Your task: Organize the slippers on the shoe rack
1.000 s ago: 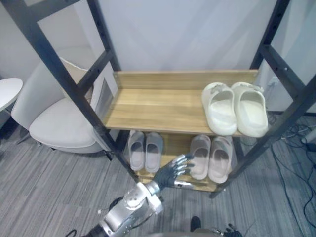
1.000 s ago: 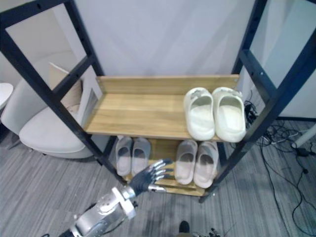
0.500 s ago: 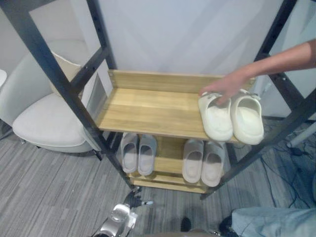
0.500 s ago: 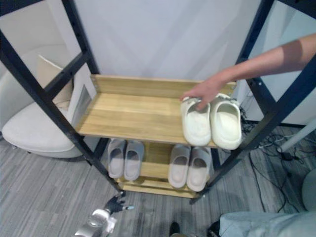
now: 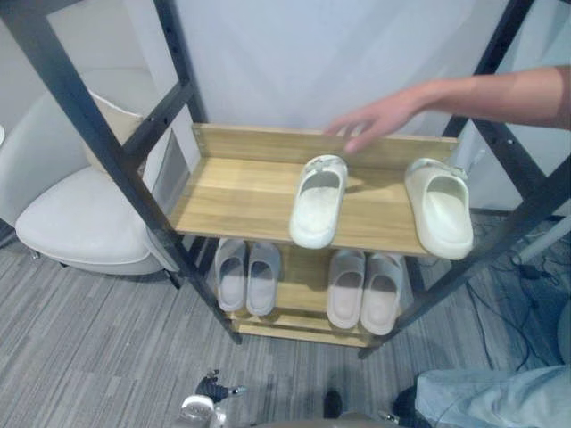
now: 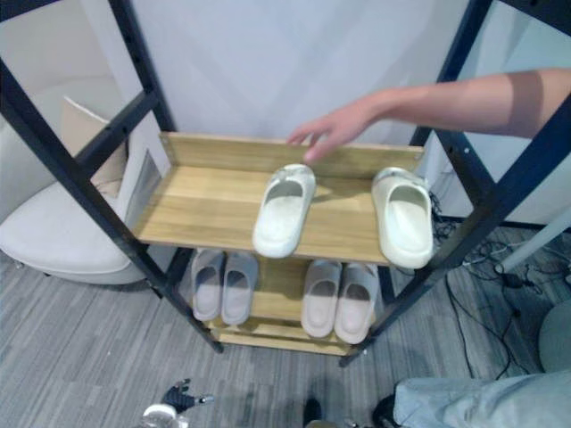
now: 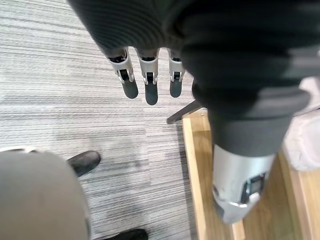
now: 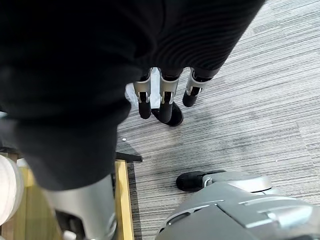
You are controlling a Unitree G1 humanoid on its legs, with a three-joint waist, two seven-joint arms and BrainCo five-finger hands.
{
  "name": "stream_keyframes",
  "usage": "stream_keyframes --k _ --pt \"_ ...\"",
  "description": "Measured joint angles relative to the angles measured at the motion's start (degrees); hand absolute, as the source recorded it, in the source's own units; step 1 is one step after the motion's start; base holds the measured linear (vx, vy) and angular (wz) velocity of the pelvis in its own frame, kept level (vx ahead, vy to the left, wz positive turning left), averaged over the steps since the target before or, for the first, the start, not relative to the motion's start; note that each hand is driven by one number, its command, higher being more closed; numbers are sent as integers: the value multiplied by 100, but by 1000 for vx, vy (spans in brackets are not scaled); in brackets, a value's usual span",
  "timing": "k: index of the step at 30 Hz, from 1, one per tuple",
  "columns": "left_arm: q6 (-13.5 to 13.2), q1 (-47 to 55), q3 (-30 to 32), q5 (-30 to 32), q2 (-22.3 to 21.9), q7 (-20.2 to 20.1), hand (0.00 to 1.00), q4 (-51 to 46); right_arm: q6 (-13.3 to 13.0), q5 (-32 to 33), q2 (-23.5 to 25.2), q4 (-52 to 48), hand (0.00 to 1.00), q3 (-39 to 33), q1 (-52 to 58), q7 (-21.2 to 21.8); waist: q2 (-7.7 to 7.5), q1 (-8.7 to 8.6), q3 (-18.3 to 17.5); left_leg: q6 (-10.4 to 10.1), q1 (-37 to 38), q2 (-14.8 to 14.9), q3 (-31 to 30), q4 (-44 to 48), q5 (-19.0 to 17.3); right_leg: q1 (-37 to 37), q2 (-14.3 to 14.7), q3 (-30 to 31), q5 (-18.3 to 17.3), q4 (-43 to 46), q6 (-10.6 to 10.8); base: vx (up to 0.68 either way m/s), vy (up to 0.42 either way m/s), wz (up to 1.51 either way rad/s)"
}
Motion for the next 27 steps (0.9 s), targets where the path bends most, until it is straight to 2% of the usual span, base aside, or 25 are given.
stream_keyframes --k 3,21,24,27 --pt "-2 -4 210 63 -39 34 0 0 0 -2 0 30 0 -53 -67 7 10 0 16 -4 3 27 -8 -1 -2 3 32 -9 -1 1 -5 10 -5 0" --pt "-10 -76 115 63 -69 70 0 -5 -3 -208 -1 158 0 -112 -232 13 17 9 84 -3 1 20 -67 1 -1 23 28 -63 -7 0 -7 4 0 0" --pt "-12 -130 -158 63 -60 69 0 -22 -3 -208 0 158 0 -103 -232 14 19 5 87 -3 1 19 -67 -4 -1 21 26 -61 -8 0 -6 0 0 0" --pt "-19 -165 -914 53 -45 43 0 -505 -4 -206 0 157 0 -38 -228 15 20 6 90 -3 -5 18 -75 -7 -1 20 23 -59 -8 0 -5 0 0 0"
